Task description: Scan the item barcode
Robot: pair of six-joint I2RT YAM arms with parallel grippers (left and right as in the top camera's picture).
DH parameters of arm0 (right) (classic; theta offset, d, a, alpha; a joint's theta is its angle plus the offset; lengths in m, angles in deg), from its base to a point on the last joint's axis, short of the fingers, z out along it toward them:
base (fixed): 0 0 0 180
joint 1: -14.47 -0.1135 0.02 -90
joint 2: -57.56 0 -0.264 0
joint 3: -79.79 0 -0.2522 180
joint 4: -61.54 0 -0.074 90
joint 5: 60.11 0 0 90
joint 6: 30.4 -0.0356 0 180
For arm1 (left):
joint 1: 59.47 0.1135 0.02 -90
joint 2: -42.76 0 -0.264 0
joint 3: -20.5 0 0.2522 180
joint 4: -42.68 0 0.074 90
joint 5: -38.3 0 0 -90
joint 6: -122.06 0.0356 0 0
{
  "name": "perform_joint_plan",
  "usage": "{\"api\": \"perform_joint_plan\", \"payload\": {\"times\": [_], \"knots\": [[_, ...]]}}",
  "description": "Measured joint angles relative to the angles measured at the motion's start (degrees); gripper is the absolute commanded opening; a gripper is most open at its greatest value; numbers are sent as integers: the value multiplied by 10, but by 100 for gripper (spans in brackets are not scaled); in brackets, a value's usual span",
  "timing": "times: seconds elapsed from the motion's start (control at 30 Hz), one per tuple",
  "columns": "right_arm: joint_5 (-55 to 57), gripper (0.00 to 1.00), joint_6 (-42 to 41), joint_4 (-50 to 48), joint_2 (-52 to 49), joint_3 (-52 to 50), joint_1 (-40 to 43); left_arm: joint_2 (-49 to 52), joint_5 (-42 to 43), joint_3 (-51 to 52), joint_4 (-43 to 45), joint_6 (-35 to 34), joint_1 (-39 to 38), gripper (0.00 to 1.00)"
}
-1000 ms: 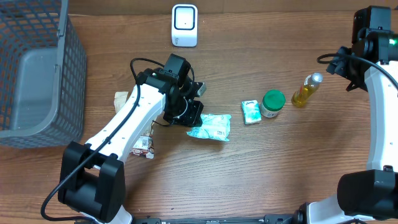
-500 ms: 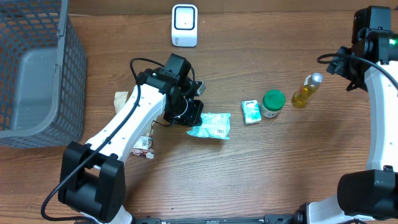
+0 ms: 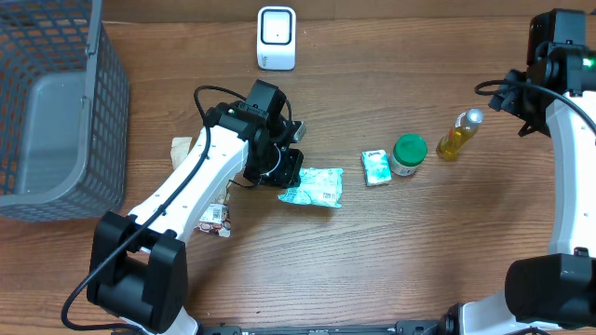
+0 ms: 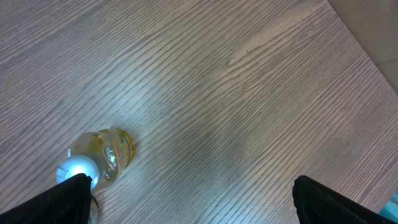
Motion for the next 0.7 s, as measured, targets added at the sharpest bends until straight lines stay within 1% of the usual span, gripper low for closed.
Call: {"api": "perform_joint_plan", "payload": {"times": [0.43,0.7], "knots": [[0,100,0,0,0,0,0,0,-1,0,0,0,0,4],[0,100,0,0,0,0,0,0,-21,0,0,-5,0,4]]}}
